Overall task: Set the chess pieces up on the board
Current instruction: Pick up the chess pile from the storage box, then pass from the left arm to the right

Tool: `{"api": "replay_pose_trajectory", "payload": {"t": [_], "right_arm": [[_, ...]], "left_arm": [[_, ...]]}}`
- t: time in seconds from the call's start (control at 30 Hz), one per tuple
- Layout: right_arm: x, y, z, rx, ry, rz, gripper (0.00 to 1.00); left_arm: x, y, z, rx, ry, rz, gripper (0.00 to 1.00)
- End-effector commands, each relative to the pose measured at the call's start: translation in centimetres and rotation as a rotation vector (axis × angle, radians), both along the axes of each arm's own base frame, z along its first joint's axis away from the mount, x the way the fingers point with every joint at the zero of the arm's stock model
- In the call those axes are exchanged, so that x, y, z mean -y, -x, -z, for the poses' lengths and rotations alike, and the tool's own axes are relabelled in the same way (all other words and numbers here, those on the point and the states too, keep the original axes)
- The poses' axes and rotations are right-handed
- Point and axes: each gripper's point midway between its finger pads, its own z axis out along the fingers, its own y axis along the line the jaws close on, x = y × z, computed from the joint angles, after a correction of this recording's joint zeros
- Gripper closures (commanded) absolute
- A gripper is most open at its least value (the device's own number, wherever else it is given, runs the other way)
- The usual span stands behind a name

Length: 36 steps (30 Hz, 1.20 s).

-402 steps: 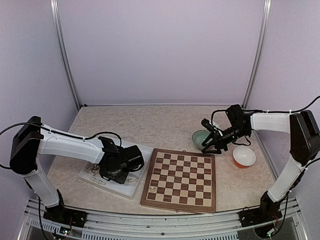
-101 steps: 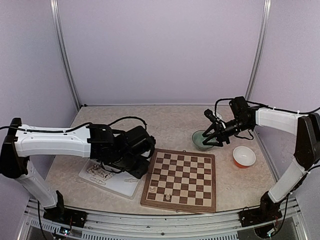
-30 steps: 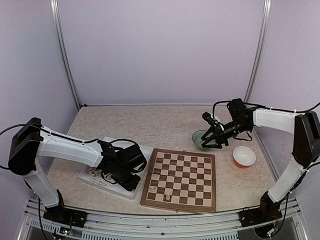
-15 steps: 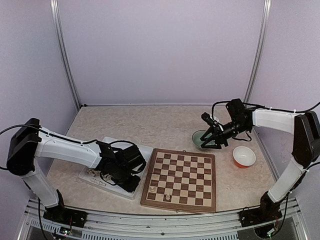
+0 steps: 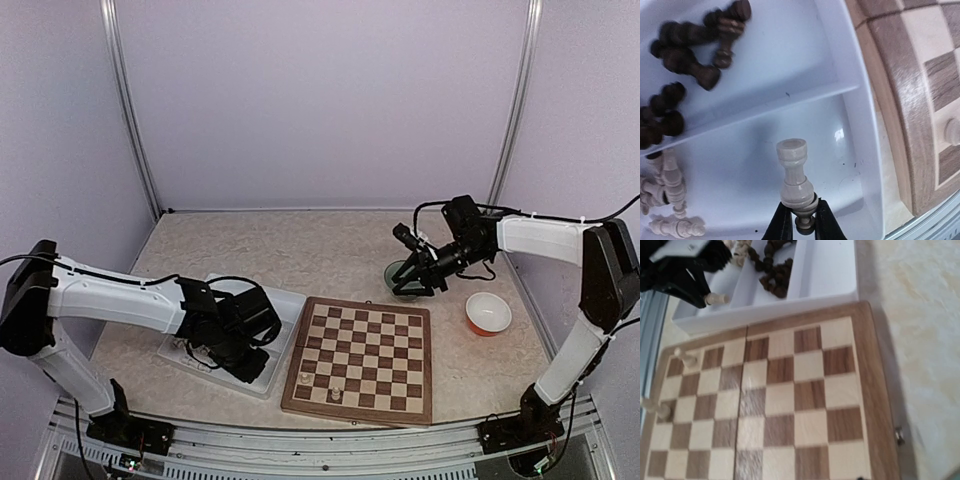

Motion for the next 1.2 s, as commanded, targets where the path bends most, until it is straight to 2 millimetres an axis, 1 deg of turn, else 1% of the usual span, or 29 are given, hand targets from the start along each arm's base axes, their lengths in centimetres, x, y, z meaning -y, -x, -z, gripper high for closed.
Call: {"api": "replay_pose_trajectory", "payload": {"t": [0.0,0.03,0.13,0.27,0.4,0.47,0.53,0.67,0.83,1.0,1.17], "right_arm": [[-3.1,0.0,-1.6,-0.035,-0.044,-0.022,0.53],[-3.7,0.2,-1.7,-0.052,-0.051,-0.035,0.53],[-6.0,1.0,-2.3,-0.108,-0.068,-0.085,0.52],[-9.6,2.3,-3.1,-0.186,-0.081,-0.166,0.51],[-13.1,4.1,-4.1,-0.26,-0.1,-0.247,0.5],[-14.3,4.6,-4.3,-0.277,-0.102,-0.269,0.5],[-15.4,4.9,-4.1,-0.298,-0.095,-0.281,0.49],[-16.6,5.7,-3.2,-0.323,-0.068,-0.296,0.48],[-17.1,7.2,-2.5,-0.363,-0.059,-0.332,0.47],[-17.1,7.8,-2.7,-0.376,-0.075,-0.35,0.48],[-17.2,7.9,-3.1,-0.382,-0.09,-0.358,0.55]], "left_arm": [[0.5,-2.6,-4.9,0.201,0.082,-0.015,1.0],[0.8,-2.9,-5.9,0.24,0.116,-0.006,1.0],[2.1,-3.7,-8.1,0.323,0.197,0.043,1.0],[4.2,-4.6,-10.3,0.396,0.29,0.083,1.0],[6.7,-5.0,-11.9,0.418,0.377,0.117,1.0],[7.9,-5.0,-12.5,0.433,0.401,0.136,1.0],[8.9,-4.9,-12.9,0.441,0.425,0.15,1.0],[10.3,-4.5,-13.6,0.441,0.472,0.18,1.0],[10.7,-4.4,-14.1,0.447,0.48,0.188,1.0],[10.9,-4.2,-13.9,0.439,0.484,0.196,1.0],[11.2,-4.0,-13.5,0.427,0.481,0.206,1.0]]}}
